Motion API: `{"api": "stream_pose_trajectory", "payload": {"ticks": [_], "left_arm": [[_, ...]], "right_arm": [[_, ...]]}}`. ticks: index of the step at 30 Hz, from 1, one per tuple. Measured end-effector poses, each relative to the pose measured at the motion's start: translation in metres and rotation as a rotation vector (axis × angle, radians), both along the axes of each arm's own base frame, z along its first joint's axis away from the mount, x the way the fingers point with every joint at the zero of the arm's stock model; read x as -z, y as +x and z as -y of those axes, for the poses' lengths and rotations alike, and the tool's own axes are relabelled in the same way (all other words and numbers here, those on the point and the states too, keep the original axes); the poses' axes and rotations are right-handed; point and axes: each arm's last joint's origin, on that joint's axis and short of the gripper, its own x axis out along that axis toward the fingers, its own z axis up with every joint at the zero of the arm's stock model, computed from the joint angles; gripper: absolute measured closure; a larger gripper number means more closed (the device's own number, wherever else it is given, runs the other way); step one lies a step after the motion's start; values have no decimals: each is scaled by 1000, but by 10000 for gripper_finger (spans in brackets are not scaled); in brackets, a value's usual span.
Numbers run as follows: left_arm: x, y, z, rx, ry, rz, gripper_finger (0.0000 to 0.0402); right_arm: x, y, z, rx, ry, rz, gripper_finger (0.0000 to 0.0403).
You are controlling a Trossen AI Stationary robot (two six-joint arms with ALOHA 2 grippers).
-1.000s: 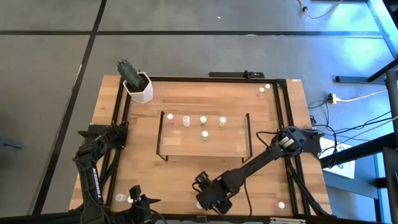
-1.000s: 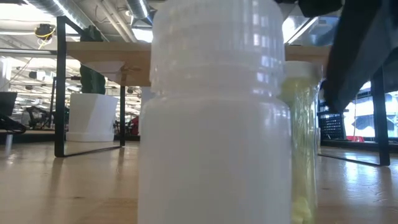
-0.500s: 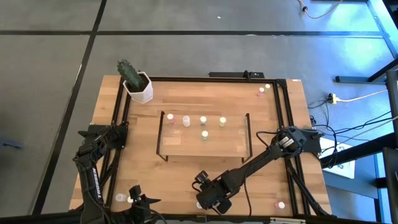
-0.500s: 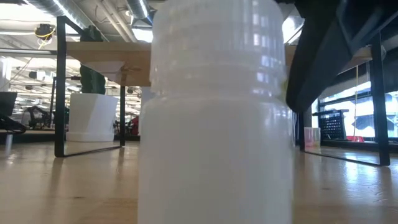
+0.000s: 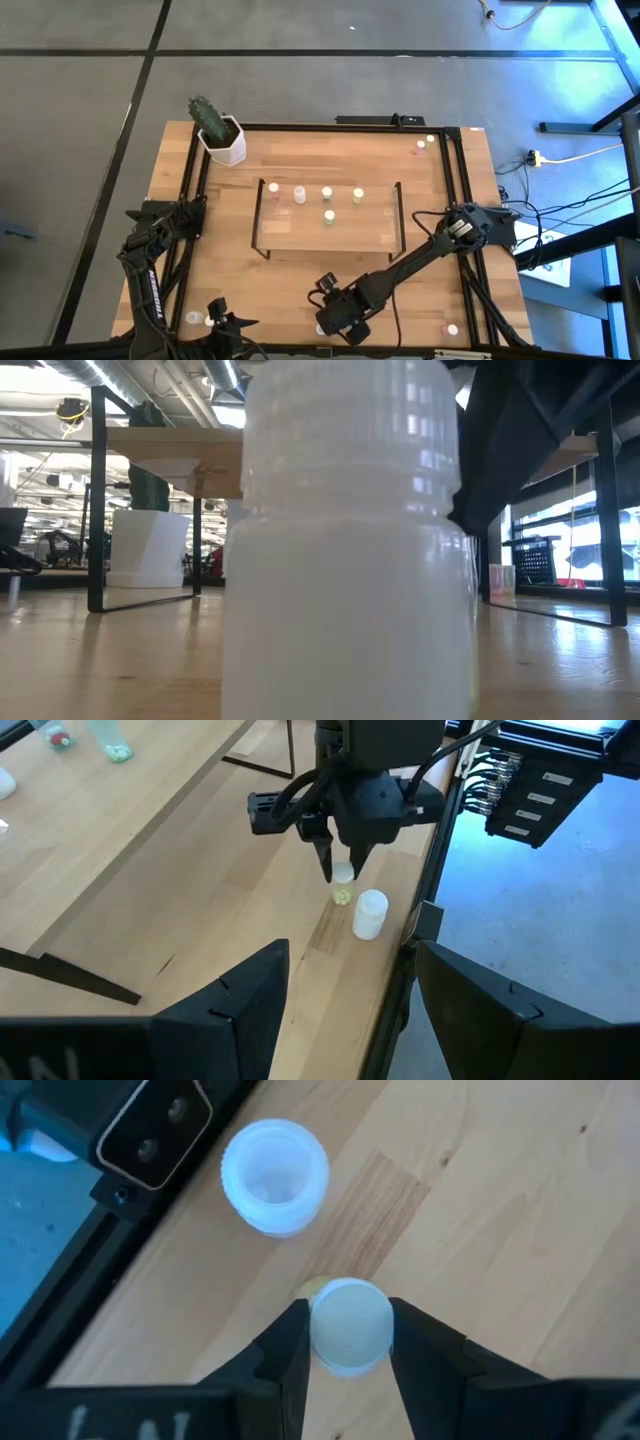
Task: Pick and place medicine bottles onto shelf by color
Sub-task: Put the bottom yellow pill bottle on the shelf aligned with the other yellow pill bottle
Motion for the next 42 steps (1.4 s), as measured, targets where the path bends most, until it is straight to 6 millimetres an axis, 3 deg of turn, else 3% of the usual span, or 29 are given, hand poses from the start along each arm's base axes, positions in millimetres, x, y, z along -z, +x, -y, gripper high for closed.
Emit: {"api": "stream_pose_trajectory", "payload": {"ticks": [12,25,36,42], "left_arm": [[0,0,0,1,0,0,189],[0,0,0,2,2,-1,189],[0,1,-1,27,40,-14,189],[0,2,-1,23,44,-7,189]], "right_arm": [[-37,-8,6,141,85,29,280],[-117,-46,36,496,153,92,280],[-166,-85,86,892,100,151,280],[-171,-84,124,1093,48,150,280]]}}
